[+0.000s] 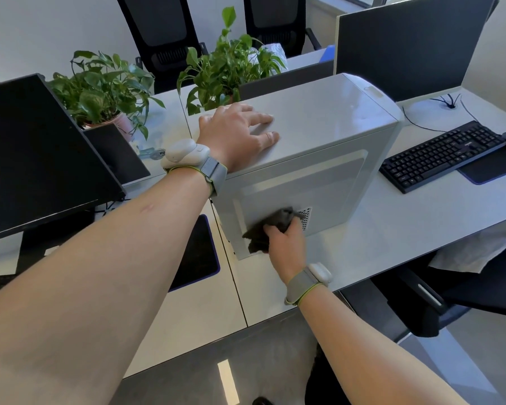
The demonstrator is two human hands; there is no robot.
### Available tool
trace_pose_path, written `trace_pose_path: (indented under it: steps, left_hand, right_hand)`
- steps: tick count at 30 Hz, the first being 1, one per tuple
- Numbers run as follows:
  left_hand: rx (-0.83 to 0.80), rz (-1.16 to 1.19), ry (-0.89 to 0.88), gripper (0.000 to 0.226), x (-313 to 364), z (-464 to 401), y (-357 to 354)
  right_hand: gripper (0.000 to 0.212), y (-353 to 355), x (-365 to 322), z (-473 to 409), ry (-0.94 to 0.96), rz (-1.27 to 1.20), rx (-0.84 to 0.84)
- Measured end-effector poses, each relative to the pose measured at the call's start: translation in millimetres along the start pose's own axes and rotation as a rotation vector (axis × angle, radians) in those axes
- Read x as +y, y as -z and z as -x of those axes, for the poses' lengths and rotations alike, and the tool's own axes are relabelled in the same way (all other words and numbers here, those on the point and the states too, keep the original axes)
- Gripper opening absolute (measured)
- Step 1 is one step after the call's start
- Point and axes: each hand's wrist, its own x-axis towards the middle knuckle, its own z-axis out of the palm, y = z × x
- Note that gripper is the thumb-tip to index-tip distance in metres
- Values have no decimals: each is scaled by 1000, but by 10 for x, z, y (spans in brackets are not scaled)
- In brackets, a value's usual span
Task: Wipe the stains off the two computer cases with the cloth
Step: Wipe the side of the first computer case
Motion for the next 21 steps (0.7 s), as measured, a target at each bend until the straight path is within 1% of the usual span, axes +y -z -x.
trace_pose_path:
  steps: [1, 2, 3, 5, 6, 7, 8, 10, 13, 15, 18, 21]
  left_hand:
    - [4, 0, 3, 54, -3, -1, 17]
    - [1, -1, 4, 54, 3, 0, 12]
    - [1, -2, 4, 54, 7, -2, 18]
    - [1, -4, 1, 53, 14, -2, 10]
    - [3, -4, 0, 53, 18, -3, 11]
    - [3, -3, -2, 53, 20, -2, 4]
    - [7, -3, 3, 53, 10, 1, 6]
    - [7, -2, 5, 53, 4, 4, 10]
    - [3, -1, -1, 52, 13, 4, 10]
    - [2, -4, -3, 52, 18, 2, 25]
    - [2, -10, -3, 53, 22, 4, 26]
    - [5, -10, -4, 53, 22, 9, 14]
  right_hand:
    - [20, 38, -1, 37, 90, 18, 0]
    - [20, 73, 47, 50, 114, 51, 2]
    - [21, 92, 114, 39, 84, 90, 13]
    - [19, 114, 270, 23, -111, 139, -36]
    - [13, 101, 335, 27, -225, 120, -79]
    - [5, 92, 374, 51, -338, 65, -106]
    - [2, 70, 408, 61, -445, -3, -110]
    - [1, 32, 450, 59, -541, -135, -80]
    - [22, -70, 494, -22, -590, -294, -89]
    - [28, -145, 452, -31, -625, -330, -147]
    - [35, -212, 347, -20, -542, -352, -216]
    - [40, -215, 204, 68, -420, -475, -192]
